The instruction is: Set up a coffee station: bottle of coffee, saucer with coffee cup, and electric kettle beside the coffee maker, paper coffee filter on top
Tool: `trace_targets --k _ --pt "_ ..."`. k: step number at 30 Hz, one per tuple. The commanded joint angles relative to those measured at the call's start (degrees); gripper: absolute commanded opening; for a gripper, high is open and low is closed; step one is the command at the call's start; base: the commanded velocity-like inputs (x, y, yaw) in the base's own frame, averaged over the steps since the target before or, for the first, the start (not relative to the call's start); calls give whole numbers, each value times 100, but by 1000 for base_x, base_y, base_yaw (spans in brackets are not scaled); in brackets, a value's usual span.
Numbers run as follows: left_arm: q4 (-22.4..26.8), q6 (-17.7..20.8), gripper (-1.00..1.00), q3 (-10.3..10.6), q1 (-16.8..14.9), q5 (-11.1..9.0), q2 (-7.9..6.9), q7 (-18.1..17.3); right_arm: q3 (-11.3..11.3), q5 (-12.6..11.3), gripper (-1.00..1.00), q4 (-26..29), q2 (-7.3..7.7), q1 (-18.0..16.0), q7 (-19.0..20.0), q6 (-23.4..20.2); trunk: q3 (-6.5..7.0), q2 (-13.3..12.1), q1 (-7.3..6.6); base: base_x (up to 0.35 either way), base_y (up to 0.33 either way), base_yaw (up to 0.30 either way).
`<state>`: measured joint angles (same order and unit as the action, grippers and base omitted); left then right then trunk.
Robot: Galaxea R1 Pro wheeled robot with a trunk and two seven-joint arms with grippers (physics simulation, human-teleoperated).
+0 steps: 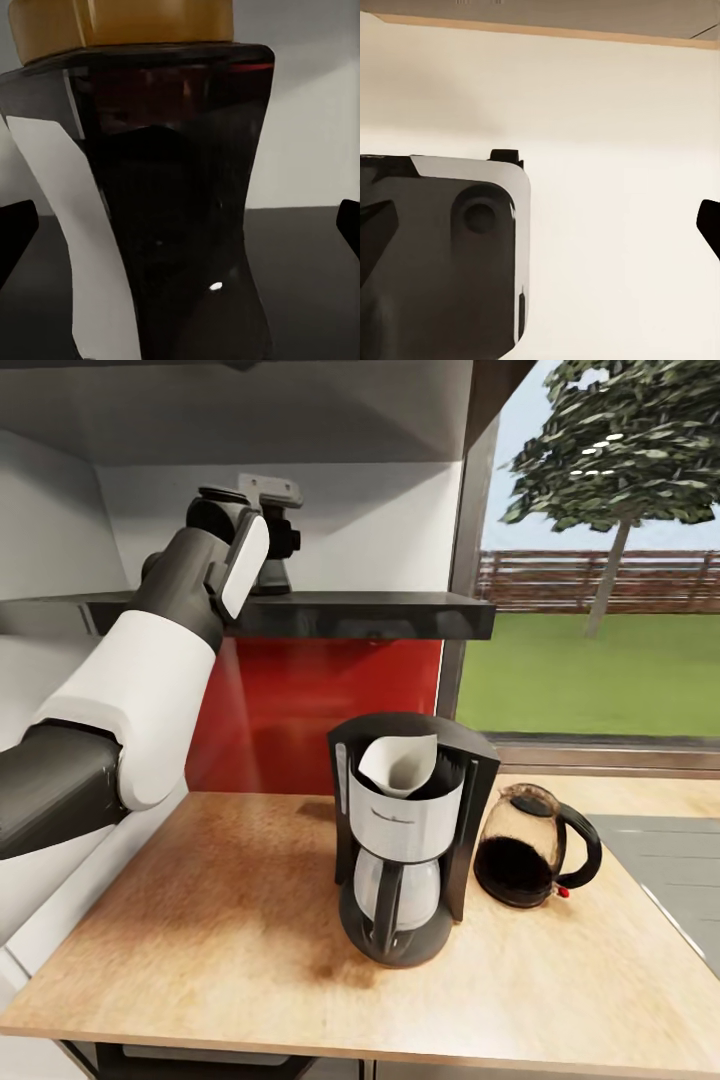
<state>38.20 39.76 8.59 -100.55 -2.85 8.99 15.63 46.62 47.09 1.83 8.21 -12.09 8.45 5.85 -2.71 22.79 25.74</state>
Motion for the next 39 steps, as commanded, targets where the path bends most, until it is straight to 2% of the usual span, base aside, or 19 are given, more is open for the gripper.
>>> trace_targets --k 1,18,24,29,39 --pt "3 23 100 20 -6 -31 -2 37 49 37 100 1 0 -4 25 13 -13 13 5 116 -45 0" --pt "3 23 100 12 0 -16 -8 37 47 42 100 -2 -2 2 25 5 -13 13 5 18 -7 0" --pt "3 23 100 17 0 -18 -11 37 48 42 100 -1 3 156 25 4 -13 13 5 0 0 0" --pt "3 23 100 20 66 -16 -17 37 49 42 100 1 5 294 25 10 -13 13 5 0 0 0" --pt "-4 21 100 9 267 -14 -68 37 49 37 100 1 4 321 25 13 -13 13 5 0 0 0"
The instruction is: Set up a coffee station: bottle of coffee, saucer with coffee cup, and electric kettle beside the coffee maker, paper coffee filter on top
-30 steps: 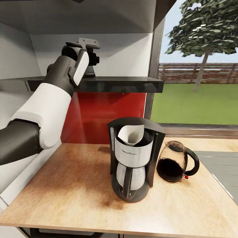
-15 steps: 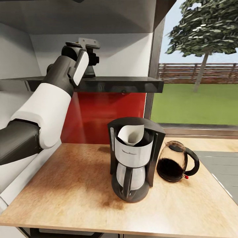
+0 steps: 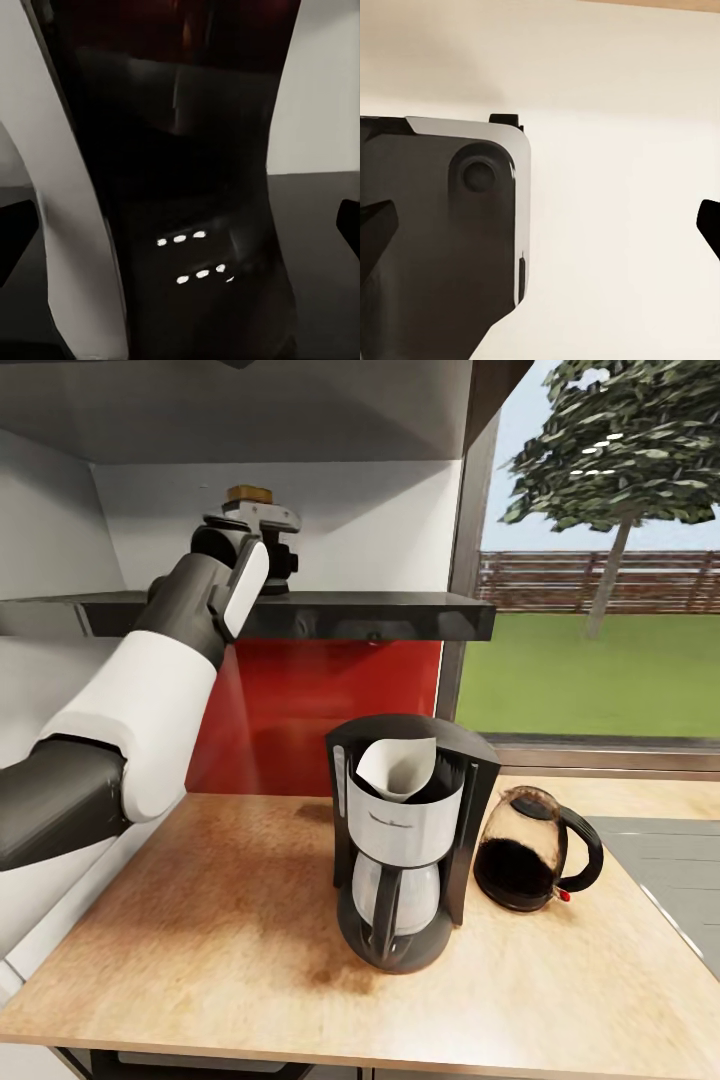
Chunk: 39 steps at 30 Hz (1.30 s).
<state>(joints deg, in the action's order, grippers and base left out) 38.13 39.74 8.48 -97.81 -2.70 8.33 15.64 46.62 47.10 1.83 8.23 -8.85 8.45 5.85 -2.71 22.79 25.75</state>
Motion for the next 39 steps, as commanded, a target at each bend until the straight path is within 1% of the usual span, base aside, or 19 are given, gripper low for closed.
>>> trace_targets --k 1,15,19,29,30,39 --pt "3 21 100 21 4 -29 -4 36 49 37 100 2 0 -3 25 13 -13 13 4 0 0 0" --pt "10 18 100 -4 19 -29 -25 38 49 37 100 2 -5 -3 25 13 -13 13 4 40 0 0" --pt "10 22 100 -5 19 -29 -32 236 46 39 100 2 -6 -3 25 13 -13 13 4 2 0 0" --pt "13 25 100 -5 20 -29 -33 273 49 38 100 2 -6 -3 25 13 -13 13 4 0 0 0" --pt "15 25 -100 -6 22 -29 -33 273 49 38 100 2 -6 -3 25 13 -13 13 4 0 0 0" --pt "66 25 -100 -6 23 -30 -38 273 49 38 100 0 -6 4 25 13 -13 13 4 0 0 0"
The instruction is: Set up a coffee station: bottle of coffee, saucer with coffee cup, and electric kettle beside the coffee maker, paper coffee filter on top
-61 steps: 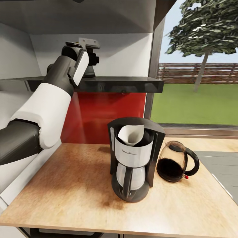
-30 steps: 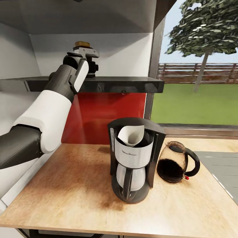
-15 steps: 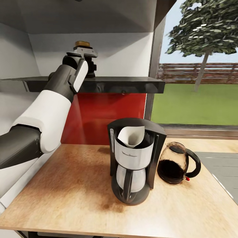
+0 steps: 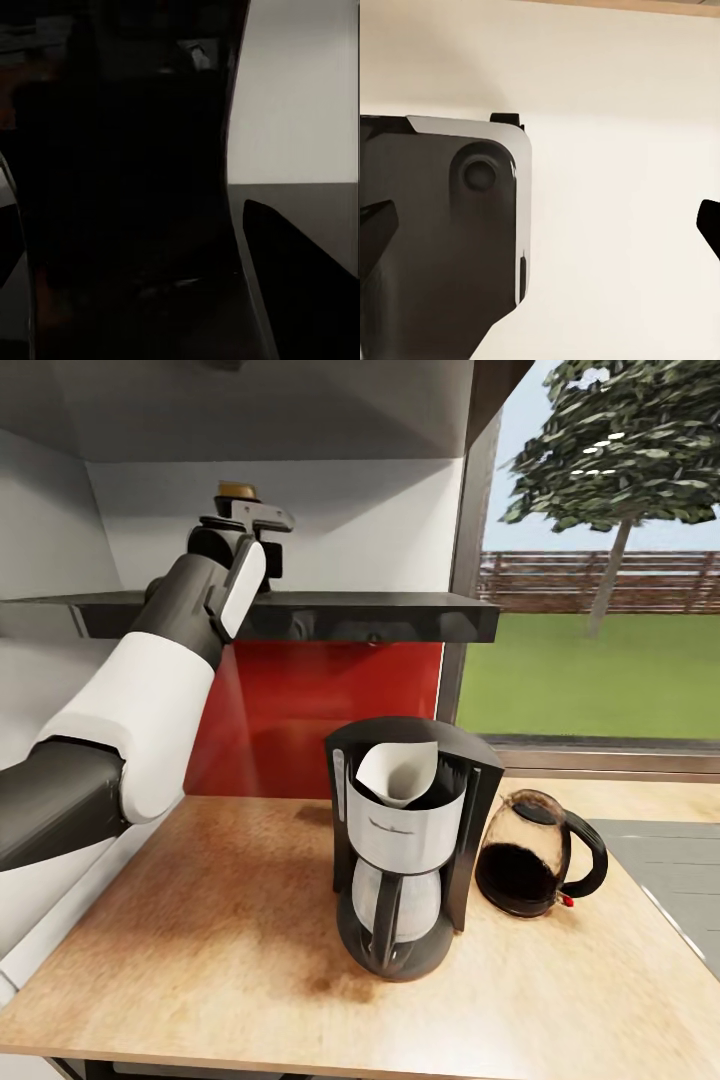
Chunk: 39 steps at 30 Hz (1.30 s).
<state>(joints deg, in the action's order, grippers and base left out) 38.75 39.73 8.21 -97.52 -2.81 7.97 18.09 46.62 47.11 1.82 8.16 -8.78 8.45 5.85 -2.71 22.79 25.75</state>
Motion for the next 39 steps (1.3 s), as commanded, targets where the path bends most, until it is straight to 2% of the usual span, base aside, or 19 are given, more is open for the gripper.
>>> trace_targets --k 1,8,11,19,26,30,39 --pt "26 26 -100 23 -6 -19 -2 28 49 36 100 2 1 -2 25 13 -14 13 4 0 0 0" --pt "149 42 -100 15 -9 -18 0 28 49 38 100 3 1 7 25 13 -14 13 4 0 0 0" --pt "260 226 -100 20 -6 -21 3 28 49 37 100 3 1 14 25 15 -14 13 4 0 0 0" --pt "394 304 -100 17 -12 -30 3 28 45 39 100 2 1 16 25 13 -14 13 4 0 0 0" --pt "913 883 -100 24 -13 -71 3 28 52 35 100 28 -21 17 15 21 -14 13 4 -5 0 0" --pt "1094 1009 -100 23 -8 -73 3 20 57 35 100 37 -28 17 10 36 -14 13 4 -200 0 0" --pt "1101 1023 -100 23 -4 -94 3 6 50 33 100 38 -44 15 7 39 -14 13 4 -330 0 0"
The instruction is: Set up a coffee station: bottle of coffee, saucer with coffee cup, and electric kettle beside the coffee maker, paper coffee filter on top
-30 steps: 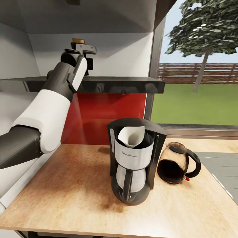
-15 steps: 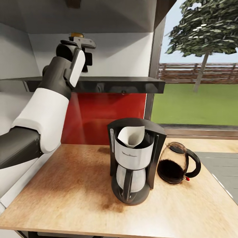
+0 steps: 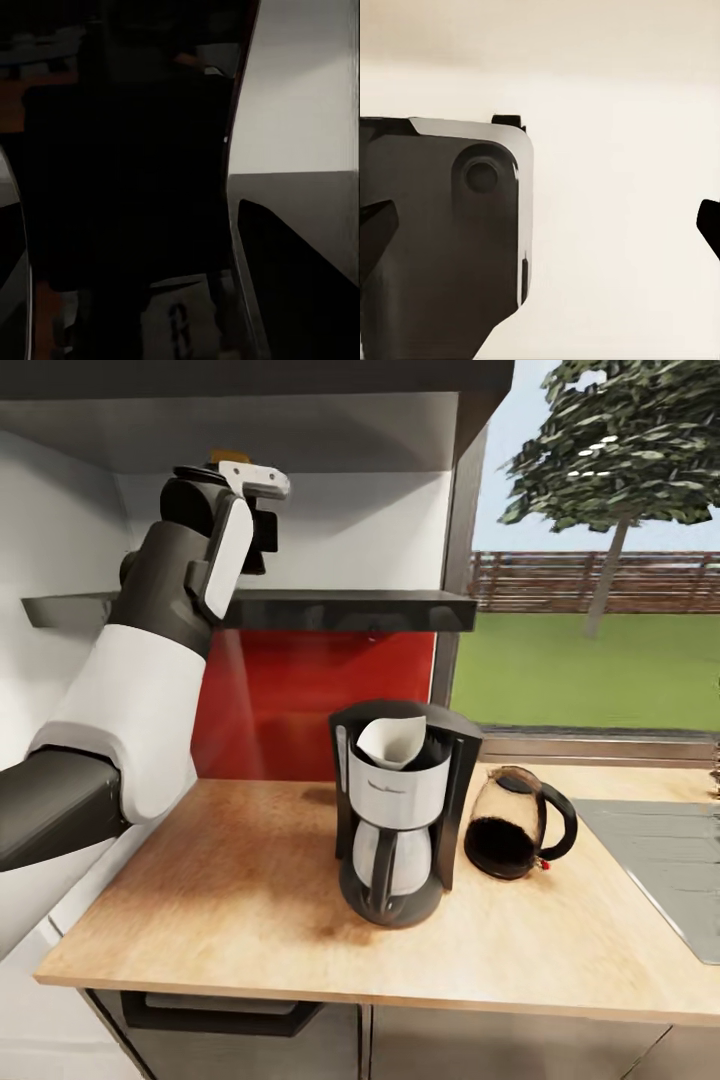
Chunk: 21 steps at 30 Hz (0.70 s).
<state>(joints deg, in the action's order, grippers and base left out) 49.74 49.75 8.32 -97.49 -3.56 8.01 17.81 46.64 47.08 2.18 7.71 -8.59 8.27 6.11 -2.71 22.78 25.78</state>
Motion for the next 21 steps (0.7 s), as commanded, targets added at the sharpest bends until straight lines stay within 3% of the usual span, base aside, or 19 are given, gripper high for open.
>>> trace_targets --k 1,18,21 --pt "2 23 -100 12 1 -22 0 29 48 37 100 1 -2 -3 25 13 -14 14 0 -336 0 0" --pt "19 17 -100 4 195 -31 -1 12 46 38 100 -1 -33 -2 25 13 -14 14 0 -335 0 0" --pt "23 20 -100 3 195 -36 -1 7 47 38 100 -6 -40 -2 25 13 -14 14 0 -123 0 0"
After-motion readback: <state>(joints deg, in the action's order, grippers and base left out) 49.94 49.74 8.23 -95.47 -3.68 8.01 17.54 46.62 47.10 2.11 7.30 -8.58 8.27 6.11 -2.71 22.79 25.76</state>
